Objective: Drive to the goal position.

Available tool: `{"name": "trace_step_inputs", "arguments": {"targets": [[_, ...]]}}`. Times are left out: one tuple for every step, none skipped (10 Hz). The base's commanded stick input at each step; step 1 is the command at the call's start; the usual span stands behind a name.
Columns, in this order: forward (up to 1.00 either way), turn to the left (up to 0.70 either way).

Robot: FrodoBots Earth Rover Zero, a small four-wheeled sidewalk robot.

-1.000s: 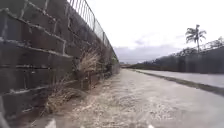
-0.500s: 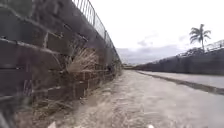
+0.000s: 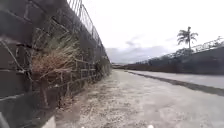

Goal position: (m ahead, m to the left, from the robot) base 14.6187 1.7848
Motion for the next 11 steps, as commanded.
{"name": "trace_step_inputs", "arguments": {"targets": [[1.00,0.00],[1.00,0.00],[1.00,0.00],[1.00,0.00],[1.00,0.00],[1.00,0.00],[1.00,0.00],[1.00,0.00],[1.00,0.00],[1.00,0.00],[1.00,0.00]]}}
